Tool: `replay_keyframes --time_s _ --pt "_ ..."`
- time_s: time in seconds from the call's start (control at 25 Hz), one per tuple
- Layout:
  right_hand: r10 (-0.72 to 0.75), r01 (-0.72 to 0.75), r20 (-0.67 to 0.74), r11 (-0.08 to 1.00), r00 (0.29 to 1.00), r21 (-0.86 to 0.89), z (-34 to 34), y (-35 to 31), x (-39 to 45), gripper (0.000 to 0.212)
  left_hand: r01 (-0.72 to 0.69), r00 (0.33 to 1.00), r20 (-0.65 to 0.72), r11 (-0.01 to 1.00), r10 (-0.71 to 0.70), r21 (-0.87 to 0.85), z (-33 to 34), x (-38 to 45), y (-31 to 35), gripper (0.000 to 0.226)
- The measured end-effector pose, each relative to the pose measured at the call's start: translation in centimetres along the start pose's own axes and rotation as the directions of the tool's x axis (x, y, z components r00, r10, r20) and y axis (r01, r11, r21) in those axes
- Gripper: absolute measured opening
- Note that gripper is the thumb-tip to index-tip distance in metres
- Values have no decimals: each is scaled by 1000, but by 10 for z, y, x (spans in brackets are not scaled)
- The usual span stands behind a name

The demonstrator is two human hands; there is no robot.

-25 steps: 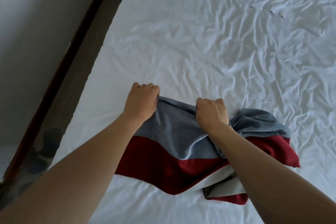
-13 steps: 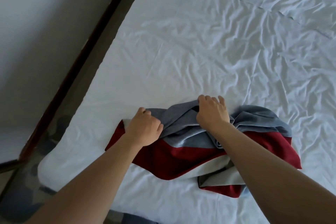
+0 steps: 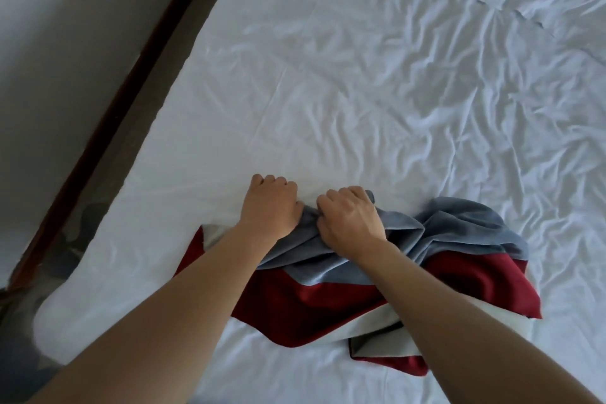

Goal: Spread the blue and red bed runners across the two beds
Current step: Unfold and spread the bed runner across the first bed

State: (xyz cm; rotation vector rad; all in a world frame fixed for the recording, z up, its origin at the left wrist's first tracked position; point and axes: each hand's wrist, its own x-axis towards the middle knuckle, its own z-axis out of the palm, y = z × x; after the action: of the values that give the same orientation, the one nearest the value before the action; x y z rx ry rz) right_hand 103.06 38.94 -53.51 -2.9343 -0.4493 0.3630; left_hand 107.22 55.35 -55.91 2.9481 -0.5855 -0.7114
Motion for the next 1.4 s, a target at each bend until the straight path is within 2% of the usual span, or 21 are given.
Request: replay_keyframes --time_s 0.08,0.16,0.2,0.24,0.28,0.32,0.4,0.44,0.52,0.56,0.6,0.68,0.76,0.84,0.92,1.04,1.12,1.2,1.24,1.32,1.4 --pt "10 -3 -211 999 977 37 -1 8 -9 16 28 987 160 1000 -28 -1 -3 14 12 44" --pt "72 -66 -281 997 957 33 -7 17 -6 15 83 954 299 983 -31 -165 -13 25 15 51" --pt "88 -83 -293 996 952 28 -11 21 -2 13 88 951 308 971 -15 -223 -19 29 13 49" --pt "80 -76 -278 997 957 25 -16 24 5 12 48 973 233 970 9 -238 -27 32 7 46" --pt "55 -50 -237 998 970 27 -20 26 11 12 -7 997 72 976 23 -218 -34 34 1 42" --pt "42 -34 -192 998 981 44 -23 25 17 17 -39 991 -136 981 13 -192 -40 35 -6 37" --pt "115 -92 -183 988 976 127 -28 20 34 32 -64 891 -453 983 -20 -170 -52 34 -22 32" --pt "191 -152 -207 970 959 191 -29 18 44 33 -102 856 -517 981 2 -166 -56 33 -29 33" --pt "301 -253 -183 936 936 245 -25 17 63 20 -148 889 -450 981 78 -124 -55 28 -38 45" --pt "304 -267 -143 936 942 229 -22 16 71 19 -138 919 -384 986 95 -89 -50 23 -39 50" --pt "290 -267 -88 941 953 206 -18 16 78 28 -100 943 -324 993 73 -66 -43 18 -41 51" --pt "255 -258 38 954 966 152 -8 17 86 41 53 963 -262 996 -69 -66 -29 12 -46 40" --pt "267 -280 148 957 952 78 0 17 91 44 213 963 -150 974 -223 -79 -20 11 -50 42" --pt "331 -351 175 931 927 100 3 15 93 53 259 963 -58 964 -262 -53 -18 15 -52 45" --pt "387 -406 160 907 908 114 4 13 99 54 229 969 -81 972 -232 -45 -21 21 -55 35" --pt "355 -396 257 909 899 132 2 9 108 35 196 930 -299 977 -214 -87 -27 26 -63 20" --pt "326 -393 292 895 899 212 2 5 115 33 170 882 -416 973 -220 -154 -28 27 -69 18" --pt "326 -392 298 899 897 198 -1 1 122 32 141 895 -381 957 -233 -254 -27 24 -72 23" --pt "317 -367 300 922 900 124 -2 -2 126 23 124 916 -339 957 -212 -263 -26 22 -73 26" --pt "322 -322 374 945 870 -64 -6 -9 130 15 82 957 -263 984 -122 -160 -27 24 -69 26" --pt "316 -294 459 948 831 -120 -9 -12 133 17 174 971 -120 956 -206 -235 -33 35 -65 43"
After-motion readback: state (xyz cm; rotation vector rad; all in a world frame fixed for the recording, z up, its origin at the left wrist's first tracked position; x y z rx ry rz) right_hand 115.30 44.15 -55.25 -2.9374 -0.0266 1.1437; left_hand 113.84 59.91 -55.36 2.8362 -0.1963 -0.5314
